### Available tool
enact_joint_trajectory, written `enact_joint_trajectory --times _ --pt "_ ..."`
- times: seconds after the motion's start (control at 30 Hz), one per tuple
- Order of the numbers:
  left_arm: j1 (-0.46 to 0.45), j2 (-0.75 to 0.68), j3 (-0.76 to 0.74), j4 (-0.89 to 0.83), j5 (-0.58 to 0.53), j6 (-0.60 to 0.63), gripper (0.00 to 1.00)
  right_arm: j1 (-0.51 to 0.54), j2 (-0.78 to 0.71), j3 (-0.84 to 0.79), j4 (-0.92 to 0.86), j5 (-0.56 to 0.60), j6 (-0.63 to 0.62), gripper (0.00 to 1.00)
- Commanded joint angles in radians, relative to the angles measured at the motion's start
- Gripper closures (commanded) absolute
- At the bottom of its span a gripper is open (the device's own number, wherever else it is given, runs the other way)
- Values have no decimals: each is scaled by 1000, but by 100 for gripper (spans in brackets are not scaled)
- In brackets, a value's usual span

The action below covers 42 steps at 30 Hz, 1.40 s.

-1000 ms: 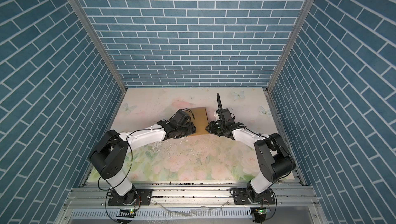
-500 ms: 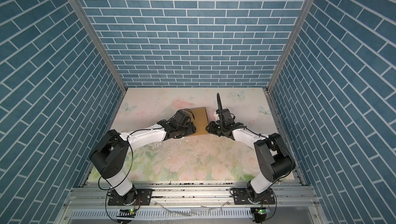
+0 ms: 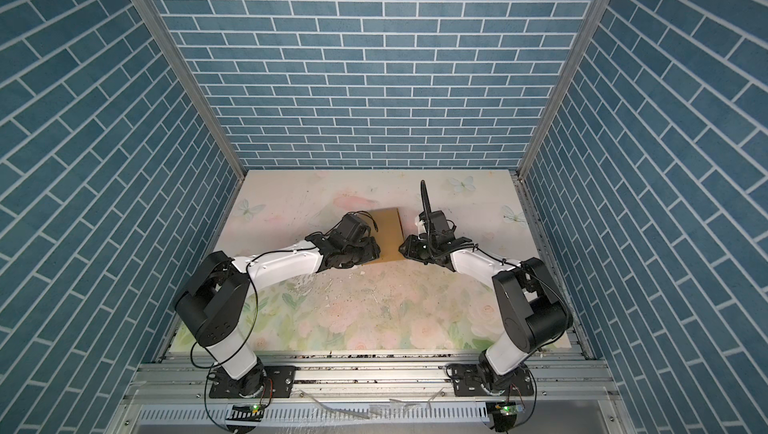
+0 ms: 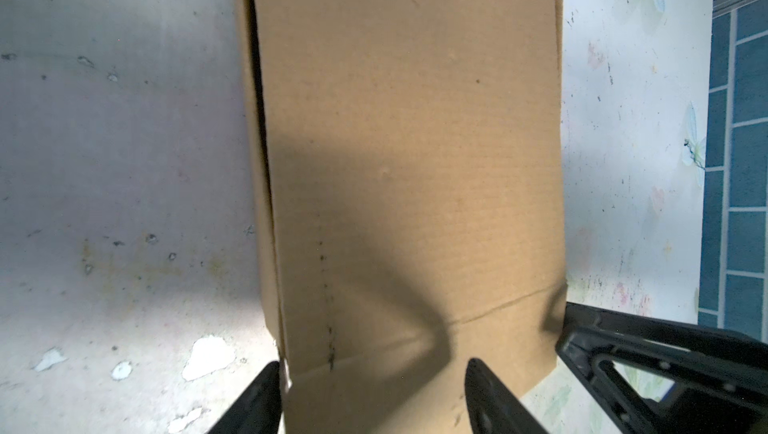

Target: Fold the paper box

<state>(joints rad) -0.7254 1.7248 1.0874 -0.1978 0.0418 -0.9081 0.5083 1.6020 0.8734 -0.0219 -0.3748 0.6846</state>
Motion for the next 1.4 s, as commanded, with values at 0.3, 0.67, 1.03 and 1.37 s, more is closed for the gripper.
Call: enact_joint_trajectory --times 0.3,0.67,1.03,1.37 --pt "-11 44 -26 94 76 -2 30 18 63 56 -9 -59 9 66" --pt "6 43 -29 94 89 9 30 16 81 92 -31 -51 -12 66" --pt "9 -23 -33 37 66 38 30 15 74 100 -44 -46 -30 66" --pt "14 -7 -56 48 62 43 30 14 88 97 -41 -41 -33 66"
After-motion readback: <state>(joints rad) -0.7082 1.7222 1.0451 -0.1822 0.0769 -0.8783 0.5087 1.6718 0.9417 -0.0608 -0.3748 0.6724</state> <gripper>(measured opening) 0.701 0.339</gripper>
